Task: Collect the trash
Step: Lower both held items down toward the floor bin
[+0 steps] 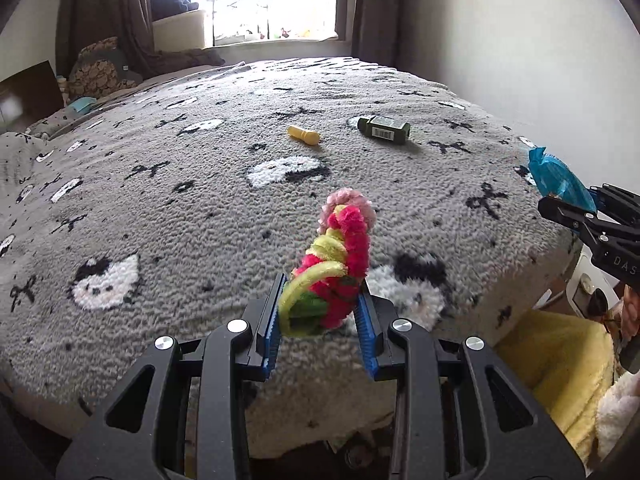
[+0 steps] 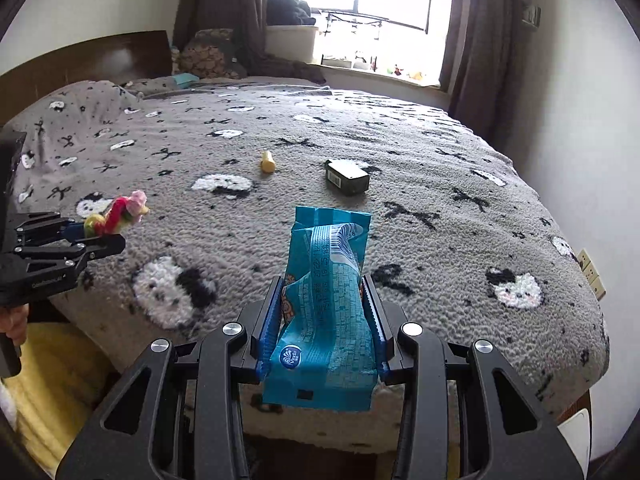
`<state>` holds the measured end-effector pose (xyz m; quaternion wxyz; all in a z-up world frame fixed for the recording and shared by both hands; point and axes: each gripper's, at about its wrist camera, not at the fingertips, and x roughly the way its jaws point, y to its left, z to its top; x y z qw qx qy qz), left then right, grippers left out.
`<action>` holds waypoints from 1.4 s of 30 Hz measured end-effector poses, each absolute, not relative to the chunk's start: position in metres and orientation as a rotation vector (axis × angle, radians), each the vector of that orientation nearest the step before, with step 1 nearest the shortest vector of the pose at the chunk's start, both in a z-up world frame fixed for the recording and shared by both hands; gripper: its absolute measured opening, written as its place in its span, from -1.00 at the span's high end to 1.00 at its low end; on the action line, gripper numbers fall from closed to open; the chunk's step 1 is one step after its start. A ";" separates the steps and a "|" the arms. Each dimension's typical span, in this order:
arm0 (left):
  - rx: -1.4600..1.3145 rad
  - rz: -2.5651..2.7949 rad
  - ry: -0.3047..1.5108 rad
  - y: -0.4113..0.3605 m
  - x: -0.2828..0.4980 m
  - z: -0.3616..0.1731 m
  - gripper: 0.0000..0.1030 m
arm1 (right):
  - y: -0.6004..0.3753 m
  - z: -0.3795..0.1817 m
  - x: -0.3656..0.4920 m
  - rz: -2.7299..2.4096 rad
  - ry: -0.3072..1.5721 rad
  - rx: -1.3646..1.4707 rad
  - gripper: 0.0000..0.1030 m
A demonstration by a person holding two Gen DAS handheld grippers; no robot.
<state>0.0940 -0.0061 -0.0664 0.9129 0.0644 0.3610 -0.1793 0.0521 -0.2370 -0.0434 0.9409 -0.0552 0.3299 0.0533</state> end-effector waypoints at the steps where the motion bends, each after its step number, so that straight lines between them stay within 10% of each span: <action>1: 0.135 -0.371 0.738 -0.005 0.085 -0.066 0.40 | -0.236 -0.044 0.044 0.112 0.671 -0.110 0.24; 42: 0.124 -0.452 1.213 -0.012 -0.001 -0.262 0.40 | -0.188 -0.207 -0.013 0.256 1.089 0.016 0.24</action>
